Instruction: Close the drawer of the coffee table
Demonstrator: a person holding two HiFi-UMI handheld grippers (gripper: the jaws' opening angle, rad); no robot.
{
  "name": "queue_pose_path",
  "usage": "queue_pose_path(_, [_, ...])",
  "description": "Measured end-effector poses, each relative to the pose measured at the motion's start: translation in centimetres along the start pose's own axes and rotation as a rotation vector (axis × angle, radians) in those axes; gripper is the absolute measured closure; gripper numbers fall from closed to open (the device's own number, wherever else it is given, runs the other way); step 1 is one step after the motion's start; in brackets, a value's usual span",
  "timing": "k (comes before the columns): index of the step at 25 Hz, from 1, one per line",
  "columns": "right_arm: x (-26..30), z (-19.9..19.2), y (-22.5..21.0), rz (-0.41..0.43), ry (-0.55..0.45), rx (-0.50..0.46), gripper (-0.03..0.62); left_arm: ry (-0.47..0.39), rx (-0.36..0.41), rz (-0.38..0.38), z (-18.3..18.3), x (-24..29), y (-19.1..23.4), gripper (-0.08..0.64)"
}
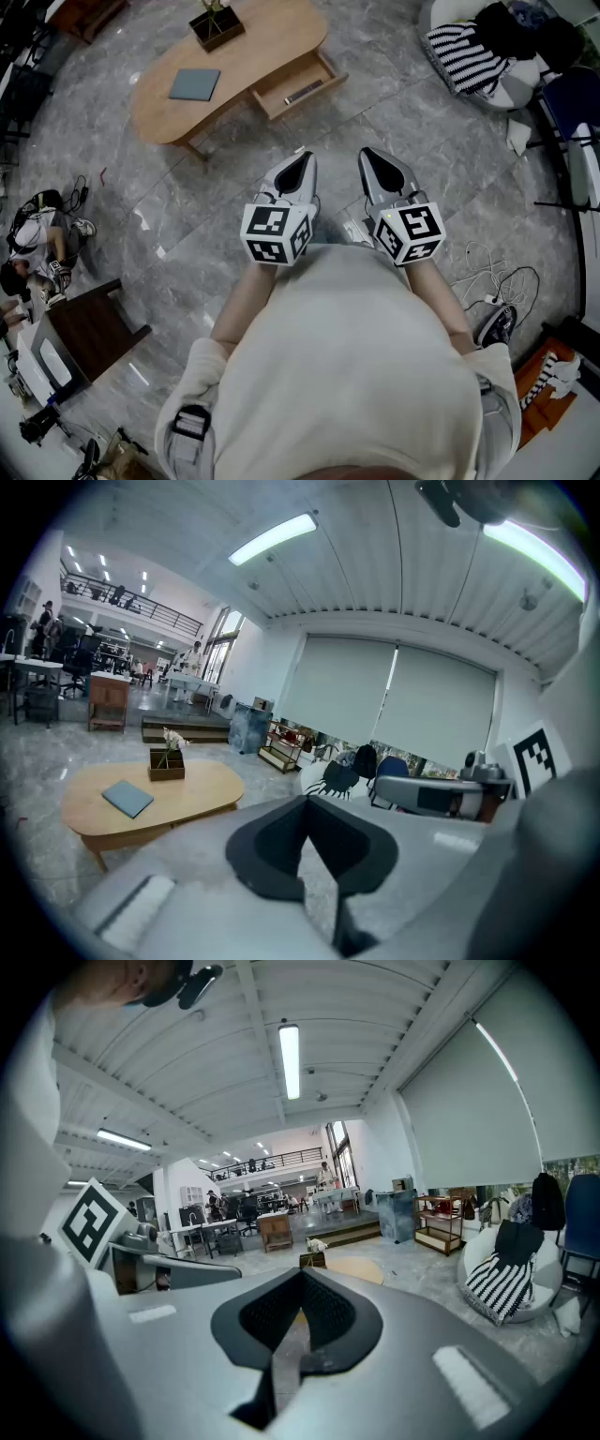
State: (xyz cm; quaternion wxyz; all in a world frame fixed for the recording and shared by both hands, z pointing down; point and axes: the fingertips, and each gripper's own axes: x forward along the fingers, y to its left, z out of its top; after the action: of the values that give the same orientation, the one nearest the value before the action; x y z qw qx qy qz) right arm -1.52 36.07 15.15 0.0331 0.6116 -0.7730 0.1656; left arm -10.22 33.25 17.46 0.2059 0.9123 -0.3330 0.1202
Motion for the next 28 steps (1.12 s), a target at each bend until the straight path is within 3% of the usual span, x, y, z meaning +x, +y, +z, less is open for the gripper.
queue_pose_path(12, [2.4,0.4,0.8,-0.007,-0.004,0.0,0.595,0.002,-0.008,-0.012,0.8,0.7,2.5,0.563])
queue_pose_path(19, [4.7,1.3,1.9,0.007,-0.035,0.044,0.594,-0.003,-0.048,-0.001,1.4,0.6,5.2,0.563])
queue_pose_path(28, [7.4,0.4,3.1,0.031,0.004,0.031,0.594,-0.007,-0.123,0.056,1.1,0.3,8.6,0.563])
